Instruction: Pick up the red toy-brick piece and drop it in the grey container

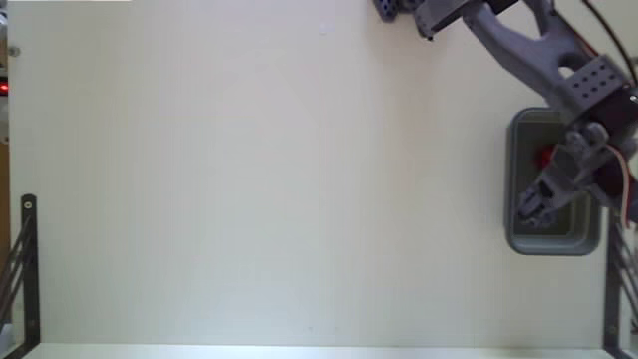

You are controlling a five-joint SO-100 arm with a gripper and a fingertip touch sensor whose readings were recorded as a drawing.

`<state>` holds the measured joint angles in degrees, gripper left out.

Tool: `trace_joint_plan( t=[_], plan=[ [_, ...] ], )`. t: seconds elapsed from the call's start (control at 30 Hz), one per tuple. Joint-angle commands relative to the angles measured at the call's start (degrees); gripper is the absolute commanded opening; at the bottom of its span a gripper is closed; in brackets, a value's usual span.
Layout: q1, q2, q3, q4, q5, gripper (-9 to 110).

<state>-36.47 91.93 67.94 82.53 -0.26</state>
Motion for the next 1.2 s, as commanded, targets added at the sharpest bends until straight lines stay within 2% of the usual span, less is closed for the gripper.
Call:
trace_joint_plan(
  t=[0.0,1.17],
  plan=[
    [-0.93,1.17,-2.04,-0.83,0.26,110],
    [2.49,5.65,2.41,-0.81,0.26,110]
  ],
)
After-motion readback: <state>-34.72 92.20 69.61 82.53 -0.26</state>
